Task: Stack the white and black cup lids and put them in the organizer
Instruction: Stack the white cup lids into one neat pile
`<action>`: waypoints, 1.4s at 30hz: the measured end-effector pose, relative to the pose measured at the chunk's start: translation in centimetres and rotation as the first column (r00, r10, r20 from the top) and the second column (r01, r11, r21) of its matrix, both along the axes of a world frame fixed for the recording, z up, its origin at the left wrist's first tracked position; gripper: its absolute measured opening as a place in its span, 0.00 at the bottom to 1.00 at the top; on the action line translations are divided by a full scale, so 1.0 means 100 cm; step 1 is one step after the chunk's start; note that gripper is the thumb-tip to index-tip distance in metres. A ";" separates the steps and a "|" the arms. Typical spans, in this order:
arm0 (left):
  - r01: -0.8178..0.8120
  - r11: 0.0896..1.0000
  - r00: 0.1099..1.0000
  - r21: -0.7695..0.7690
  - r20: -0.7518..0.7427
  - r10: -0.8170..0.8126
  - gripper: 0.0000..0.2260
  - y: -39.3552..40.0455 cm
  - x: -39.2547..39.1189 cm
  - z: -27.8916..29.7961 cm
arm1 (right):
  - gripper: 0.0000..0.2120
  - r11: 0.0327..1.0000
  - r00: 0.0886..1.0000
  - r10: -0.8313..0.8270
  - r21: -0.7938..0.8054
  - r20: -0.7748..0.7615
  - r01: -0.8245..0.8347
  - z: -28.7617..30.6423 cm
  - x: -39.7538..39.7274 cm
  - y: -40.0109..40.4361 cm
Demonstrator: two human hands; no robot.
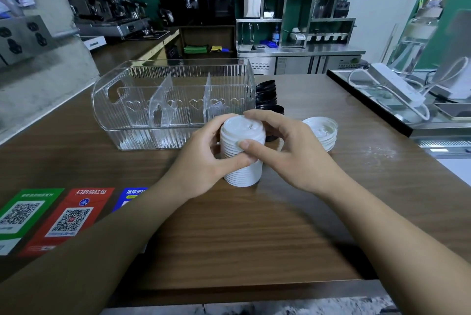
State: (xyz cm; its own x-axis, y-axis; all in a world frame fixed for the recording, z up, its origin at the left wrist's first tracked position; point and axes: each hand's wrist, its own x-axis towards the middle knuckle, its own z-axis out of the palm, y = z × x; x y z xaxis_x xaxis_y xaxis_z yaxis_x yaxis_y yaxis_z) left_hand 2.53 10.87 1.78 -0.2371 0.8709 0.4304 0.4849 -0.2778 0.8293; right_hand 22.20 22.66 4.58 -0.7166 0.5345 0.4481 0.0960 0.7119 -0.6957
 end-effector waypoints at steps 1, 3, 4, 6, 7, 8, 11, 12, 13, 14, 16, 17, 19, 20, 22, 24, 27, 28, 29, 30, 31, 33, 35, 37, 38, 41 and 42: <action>0.000 1.000 1.000 -0.004 -0.001 0.000 0.33 0.000 0.001 0.000 | 0.29 1.000 1.000 0.005 -0.005 0.000 -0.005 0.000 0.001 0.001; -0.004 1.000 1.000 -0.007 -0.011 0.004 0.33 0.000 0.003 0.000 | 0.29 1.000 1.000 0.017 -0.020 -0.003 -0.017 0.000 0.002 0.002; -0.007 1.000 1.000 -0.007 -0.016 0.007 0.33 -0.001 0.004 0.000 | 0.30 0.999 1.000 0.025 -0.025 -0.004 -0.025 0.000 0.003 0.002; -0.009 1.000 1.000 -0.011 -0.028 0.009 0.33 0.000 0.007 0.001 | 0.31 0.999 1.000 0.031 -0.011 0.005 -0.030 0.002 0.007 0.003; -0.009 1.000 0.999 -0.016 -0.040 0.008 0.33 0.001 0.010 0.001 | 0.30 1.000 1.000 0.027 0.006 0.008 -0.027 0.004 0.010 0.004; -0.008 1.000 0.999 -0.025 -0.052 0.007 0.33 0.002 0.013 0.001 | 0.29 1.000 1.000 0.017 0.021 0.006 -0.017 0.006 0.014 0.004; -0.018 0.998 0.996 -0.055 -0.094 0.012 0.35 0.006 0.024 0.002 | 0.21 0.990 0.993 -0.114 0.083 -0.037 0.116 0.012 0.031 0.013; -0.030 0.997 0.993 -0.066 -0.112 0.022 0.35 0.007 0.027 0.003 | 0.20 0.971 0.980 -0.195 0.129 -0.048 0.200 0.013 0.037 0.019; -0.043 0.996 0.991 -0.074 -0.127 0.033 0.36 0.008 0.028 0.003 | 0.18 0.944 0.960 -0.275 0.178 -0.047 0.279 0.013 0.044 0.028; -0.051 0.996 0.990 -0.078 -0.133 0.040 0.36 0.009 0.030 0.003 | 0.17 0.915 0.940 -0.341 0.220 -0.029 0.338 0.011 0.050 0.038; -0.055 0.996 0.991 -0.074 -0.129 0.046 0.36 0.009 0.030 0.003 | 0.15 0.879 0.901 -0.431 0.249 0.045 0.407 0.007 0.059 0.057; -0.056 0.996 0.991 -0.071 -0.125 0.047 0.36 0.009 0.030 0.004 | 0.15 0.872 0.886 -0.455 0.247 0.085 0.424 0.004 0.062 0.064; -0.055 0.997 0.991 -0.061 -0.122 0.048 0.35 0.009 0.030 0.004 | 0.16 0.872 0.871 -0.468 0.239 0.147 0.428 0.001 0.065 0.072; -0.056 0.997 0.991 -0.056 -0.124 0.049 0.35 0.009 0.029 0.004 | 0.16 0.877 0.871 -0.463 0.229 0.165 0.423 0.000 0.065 0.073; -0.056 0.997 0.990 -0.055 -0.129 0.049 0.35 0.009 0.028 0.004 | 0.17 0.891 0.878 -0.444 0.190 0.180 0.412 -0.001 0.063 0.073; -0.058 0.997 0.989 -0.055 -0.139 0.050 0.35 0.008 0.025 0.004 | 0.18 0.907 0.890 -0.415 0.162 0.186 0.389 -0.002 0.060 0.070; -0.050 0.997 0.987 -0.051 -0.154 0.041 0.34 0.005 0.017 0.007 | 0.18 0.937 0.915 -0.344 0.143 0.214 0.319 -0.003 0.052 0.061; -0.050 0.998 0.987 -0.046 -0.156 0.042 0.33 0.003 0.013 0.007 | 0.19 0.947 0.923 -0.314 0.146 0.222 0.287 -0.004 0.049 0.058; -0.058 0.997 0.986 -0.042 -0.158 0.051 0.33 0.002 0.008 0.007 | 0.19 0.954 0.931 -0.284 0.162 0.230 0.251 -0.005 0.045 0.055; -0.071 0.997 0.985 -0.039 -0.161 0.064 0.33 0.000 0.003 0.007 | 0.20 0.960 0.937 -0.254 0.184 0.239 0.213 -0.005 0.042 0.052; -0.085 0.996 0.983 -0.036 -0.165 0.077 0.33 -0.002 -0.002 0.007 | 0.21 0.963 0.941 -0.225 0.205 0.252 0.176 -0.006 0.038 0.050; -0.108 0.994 0.979 -0.030 -0.179 0.101 0.33 -0.004 -0.008 0.005 | 0.23 0.963 0.942 -0.183 0.244 0.280 0.114 -0.005 0.031 0.047; -0.128 0.991 0.974 -0.026 -0.193 0.121 0.33 -0.004 -0.010 0.006 | 0.27 0.948 0.938 -0.174 0.309 0.301 0.076 -0.003 0.026 0.047; -0.136 0.990 0.971 -0.022 -0.204 0.129 0.33 -0.005 -0.010 0.007 | 0.30 0.921 0.935 -0.181 0.387 0.305 0.052 0.000 0.022 0.050; -0.138 0.990 0.969 -0.021 -0.208 0.130 0.34 -0.005 -0.010 0.007 | 0.32 0.899 0.934 -0.187 0.437 0.304 0.038 0.001 0.020 0.052; -0.133 0.991 0.968 -0.017 -0.219 0.126 0.34 -0.002 -0.010 0.007 | 0.35 0.811 0.934 -0.215 0.584 0.286 0.008 0.008 0.017 0.060; -0.132 0.991 0.967 -0.018 -0.220 0.125 0.33 -0.002 -0.009 0.007 | 0.34 0.801 0.936 -0.208 0.598 0.283 -0.003 0.012 0.018 0.060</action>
